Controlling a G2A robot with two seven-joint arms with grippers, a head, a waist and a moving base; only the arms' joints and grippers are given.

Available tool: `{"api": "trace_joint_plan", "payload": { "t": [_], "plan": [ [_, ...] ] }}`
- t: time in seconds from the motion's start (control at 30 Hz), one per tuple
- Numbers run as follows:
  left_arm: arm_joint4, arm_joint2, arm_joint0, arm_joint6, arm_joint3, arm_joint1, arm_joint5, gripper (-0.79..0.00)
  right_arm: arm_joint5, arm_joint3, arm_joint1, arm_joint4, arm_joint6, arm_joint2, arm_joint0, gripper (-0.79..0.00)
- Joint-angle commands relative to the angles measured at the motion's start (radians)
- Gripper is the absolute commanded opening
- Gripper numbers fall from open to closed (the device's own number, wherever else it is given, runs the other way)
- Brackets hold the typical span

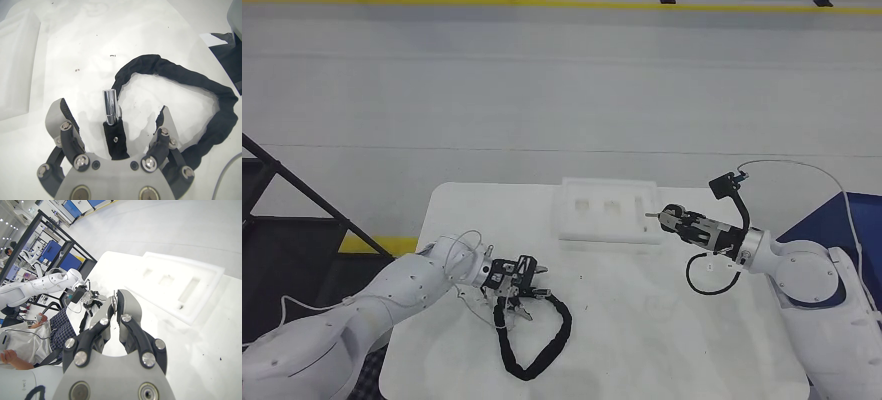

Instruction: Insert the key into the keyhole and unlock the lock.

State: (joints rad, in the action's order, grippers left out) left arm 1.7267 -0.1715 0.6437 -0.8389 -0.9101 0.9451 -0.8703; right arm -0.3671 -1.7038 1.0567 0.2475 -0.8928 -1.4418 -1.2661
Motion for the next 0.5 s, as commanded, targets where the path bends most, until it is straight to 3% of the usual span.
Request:
{"api": "trace_joint_plan", "payload": {
  "t": [0.0, 0.1, 0.13, 0.23, 0.37, 0.47],
  "plan": [
    [0.014, 0.001, -0.002, -0.015, 0.024, 0.011, 0.002, 0.0, 0.0, 0.0, 0.0, 0.0, 0.0, 0.0, 0.0, -0.785],
    [0.032, 0.002, -0.005, -0.04, 0.055, 0.025, 0.003, -0.003, 0.0, 0.0, 0.0, 0.0, 0.0, 0.0, 0.0, -0.785],
    [0.039, 0.002, -0.003, -0.052, 0.063, 0.028, 0.0, -0.077, 0.0, 0.0, 0.0, 0.0, 0.0, 0.0, 0.0, -0.785],
    [0.07, 0.002, -0.001, -0.083, 0.088, 0.039, -0.003, -0.403, 0.0, 0.0, 0.0, 0.0, 0.0, 0.0, 0.0, -0.785],
    [0.109, 0.002, -0.001, -0.109, 0.108, 0.055, -0.002, -0.56, 0.0, 0.0, 0.0, 0.0, 0.0, 0.0, 0.0, -0.785],
    [0.12, 0.002, -0.003, -0.105, 0.128, 0.067, -0.001, -0.776, 0.0, 0.0, 0.0, 0.0, 0.0, 0.0, 0.0, -0.785]
  ]
}}
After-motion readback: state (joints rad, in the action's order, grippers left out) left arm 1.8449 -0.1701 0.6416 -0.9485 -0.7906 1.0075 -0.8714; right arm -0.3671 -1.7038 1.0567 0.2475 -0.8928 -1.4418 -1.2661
